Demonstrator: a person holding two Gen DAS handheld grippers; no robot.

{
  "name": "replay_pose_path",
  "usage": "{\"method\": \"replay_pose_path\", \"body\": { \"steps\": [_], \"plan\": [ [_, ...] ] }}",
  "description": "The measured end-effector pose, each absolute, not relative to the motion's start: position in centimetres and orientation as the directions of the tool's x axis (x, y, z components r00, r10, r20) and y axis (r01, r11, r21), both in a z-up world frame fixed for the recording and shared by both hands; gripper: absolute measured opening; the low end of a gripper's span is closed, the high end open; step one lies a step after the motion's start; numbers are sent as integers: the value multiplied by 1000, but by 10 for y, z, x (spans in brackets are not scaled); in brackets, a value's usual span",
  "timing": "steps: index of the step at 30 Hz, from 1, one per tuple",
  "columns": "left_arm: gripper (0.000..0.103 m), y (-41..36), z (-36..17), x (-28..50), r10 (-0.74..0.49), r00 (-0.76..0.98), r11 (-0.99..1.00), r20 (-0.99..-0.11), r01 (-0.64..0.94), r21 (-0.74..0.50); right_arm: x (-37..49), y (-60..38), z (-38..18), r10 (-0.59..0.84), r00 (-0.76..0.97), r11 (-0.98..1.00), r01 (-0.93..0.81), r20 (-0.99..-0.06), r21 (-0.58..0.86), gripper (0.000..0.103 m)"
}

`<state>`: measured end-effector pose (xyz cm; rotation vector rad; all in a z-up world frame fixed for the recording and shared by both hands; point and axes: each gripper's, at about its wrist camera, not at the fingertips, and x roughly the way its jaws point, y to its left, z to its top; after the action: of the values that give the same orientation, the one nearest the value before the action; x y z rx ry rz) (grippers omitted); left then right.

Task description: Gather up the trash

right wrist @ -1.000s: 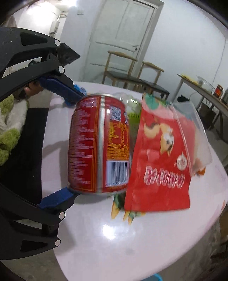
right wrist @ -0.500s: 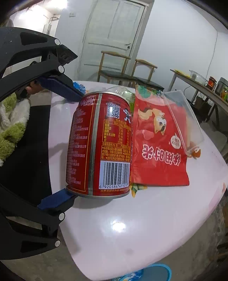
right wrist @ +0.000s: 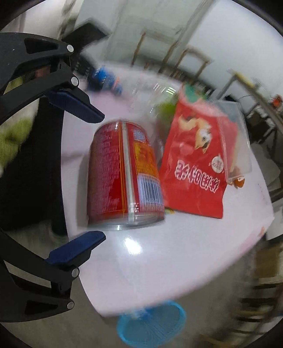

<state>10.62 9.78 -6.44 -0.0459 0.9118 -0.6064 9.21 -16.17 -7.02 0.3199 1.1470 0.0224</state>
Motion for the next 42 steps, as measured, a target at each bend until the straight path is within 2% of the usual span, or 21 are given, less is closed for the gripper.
{"method": "replay_pose_path", "body": {
  "steps": [4, 8, 10, 12, 14, 18, 19, 22, 24, 27, 31, 34, 36, 39, 42],
  "plan": [
    [27, 96, -65, 106, -512, 457, 832, -728, 474, -287, 90, -139, -64, -43, 427, 998, 62, -903, -18, 95],
    [27, 96, -65, 106, -511, 455, 832, -729, 475, -287, 79, -115, -52, -198, 524, 958, -75, -828, -277, 95],
    [27, 96, -65, 107, -512, 453, 831, -730, 478, -286, 71, -95, -48, -273, 606, 857, -199, -747, -475, 95],
    [27, 96, -65, 107, -513, 451, 829, -731, 480, -286, 69, -76, -51, -297, 670, 730, -300, -680, -614, 95],
    [27, 96, -65, 107, -514, 450, 829, -730, 481, -287, 67, -70, -58, -276, 691, 633, -393, -668, -667, 95],
    [27, 96, -65, 108, -513, 453, 830, -729, 476, -289, 94, -66, -78, -244, 627, 532, -551, -740, -643, 95],
    [27, 96, -65, 108, -513, 453, 831, -729, 476, -289, 98, -65, -84, -249, 612, 509, -576, -750, -639, 91],
    [27, 96, -65, 108, -513, 451, 831, -730, 475, -289, 111, -69, -87, -232, 571, 530, -606, -788, -594, 71],
    [27, 96, -65, 108, -513, 452, 830, -730, 476, -289, 112, -72, -79, -216, 565, 574, -586, -796, -572, 69],
    [27, 96, -66, 108, -516, 451, 829, -728, 476, -294, 111, -85, -64, -157, 572, 684, -525, -805, -506, 69],
    [27, 97, -65, 109, -519, 448, 828, -728, 477, -296, 116, -106, -39, -2, 597, 876, -386, -803, -289, 68],
    [27, 98, -65, 109, -520, 449, 828, -727, 475, -298, 106, -147, -26, 177, 693, 978, -205, -699, 44, 67],
    [27, 98, -65, 109, -520, 451, 829, -725, 471, -302, 98, -167, -31, 187, 761, 979, -92, -622, 182, 67],
    [27, 99, -65, 109, -518, 451, 831, -727, 467, -302, 92, -170, -43, 130, 791, 977, 1, -597, 214, 67],
    [27, 100, -63, 107, -510, 451, 835, -733, 466, -294, 89, -164, -50, 112, 789, 980, 14, -604, 199, 67]
  ]
}}
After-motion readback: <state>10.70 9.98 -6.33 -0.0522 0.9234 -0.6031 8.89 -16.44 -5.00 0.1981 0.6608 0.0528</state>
